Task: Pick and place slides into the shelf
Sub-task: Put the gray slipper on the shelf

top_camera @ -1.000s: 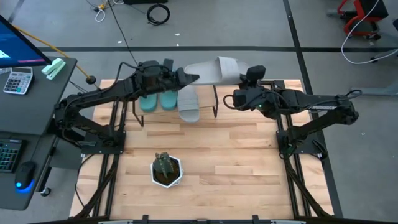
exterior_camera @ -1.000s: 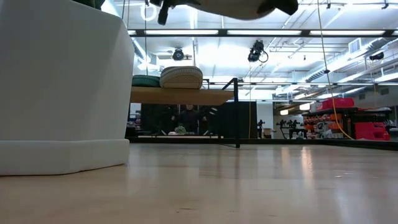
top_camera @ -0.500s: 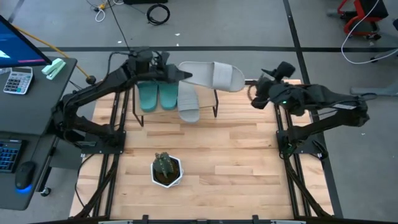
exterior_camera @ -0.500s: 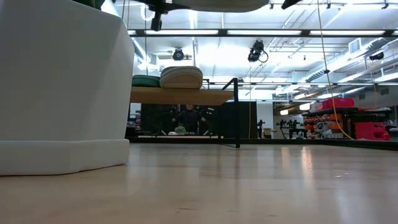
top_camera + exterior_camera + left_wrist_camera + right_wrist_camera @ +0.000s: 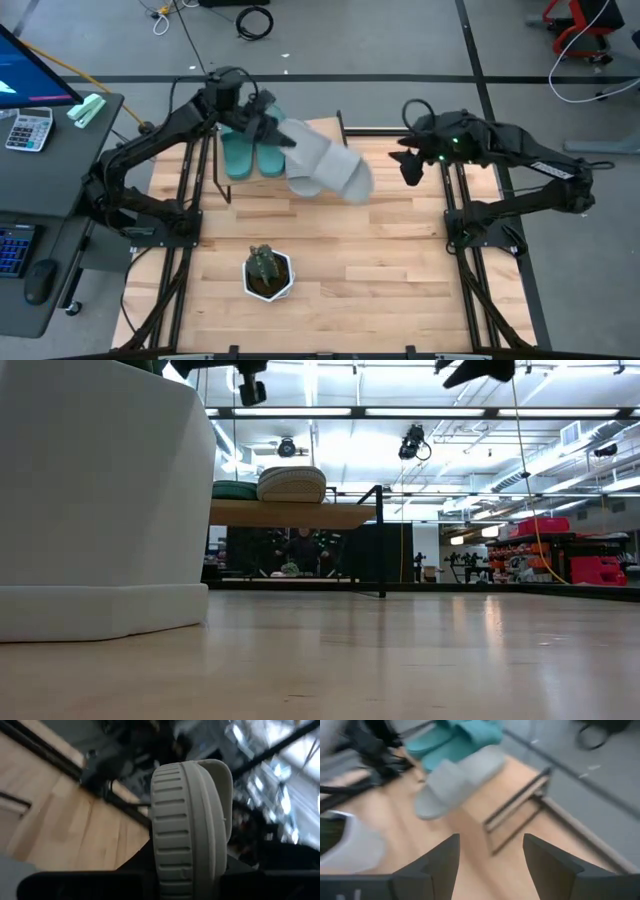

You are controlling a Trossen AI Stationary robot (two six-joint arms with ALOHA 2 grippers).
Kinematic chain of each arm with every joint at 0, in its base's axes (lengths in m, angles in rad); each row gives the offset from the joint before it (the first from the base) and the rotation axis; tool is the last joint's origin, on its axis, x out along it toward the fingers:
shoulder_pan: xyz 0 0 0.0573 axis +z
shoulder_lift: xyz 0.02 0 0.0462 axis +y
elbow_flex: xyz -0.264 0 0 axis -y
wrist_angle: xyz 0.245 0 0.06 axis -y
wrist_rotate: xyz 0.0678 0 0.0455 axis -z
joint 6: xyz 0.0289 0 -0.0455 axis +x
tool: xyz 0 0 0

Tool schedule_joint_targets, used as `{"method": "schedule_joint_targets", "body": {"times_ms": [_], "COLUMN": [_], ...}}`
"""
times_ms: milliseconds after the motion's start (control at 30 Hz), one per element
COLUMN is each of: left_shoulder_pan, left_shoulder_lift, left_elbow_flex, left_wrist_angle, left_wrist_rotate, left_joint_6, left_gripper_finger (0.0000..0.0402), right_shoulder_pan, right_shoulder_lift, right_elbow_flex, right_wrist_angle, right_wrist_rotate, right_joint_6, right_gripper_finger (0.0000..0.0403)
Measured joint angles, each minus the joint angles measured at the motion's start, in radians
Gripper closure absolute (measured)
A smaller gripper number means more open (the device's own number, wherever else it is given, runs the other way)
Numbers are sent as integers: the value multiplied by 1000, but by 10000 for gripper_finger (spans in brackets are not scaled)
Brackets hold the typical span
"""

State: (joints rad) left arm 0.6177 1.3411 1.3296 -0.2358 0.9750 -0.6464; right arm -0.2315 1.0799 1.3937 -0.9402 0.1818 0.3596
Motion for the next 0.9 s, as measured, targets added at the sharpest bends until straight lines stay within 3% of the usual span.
{"method": "schedule_joint_targets", "body": {"times_ms": [233, 333, 400, 633, 900], "left_shoulder_pan": [-36, -37, -37, -37, -36], "left_shoulder_lift": [0, 1, 1, 1, 1], "left_elbow_flex": [0, -1, -1, -1, -1], "left_wrist_angle": [-282, -313, -309, -309, -309], "left_wrist_rotate": [-87, -122, -124, -126, -161], "left_joint_6": [270, 316, 323, 366, 411], "left_gripper_finger": [334, 334, 334, 335, 336], "right_shoulder_pan": [-142, -190, -202, -152, -132], "right_shoulder_lift": [38, 71, 102, 202, 296], "right_elbow_flex": [0, 0, 0, 0, 0], "right_wrist_angle": [172, 255, 292, 340, 396], "right_wrist_rotate": [-443, -670, -760, -820, -799], "right_joint_6": [75, 122, 132, 82, 97], "right_gripper_finger": [179, 179, 178, 162, 81]}}
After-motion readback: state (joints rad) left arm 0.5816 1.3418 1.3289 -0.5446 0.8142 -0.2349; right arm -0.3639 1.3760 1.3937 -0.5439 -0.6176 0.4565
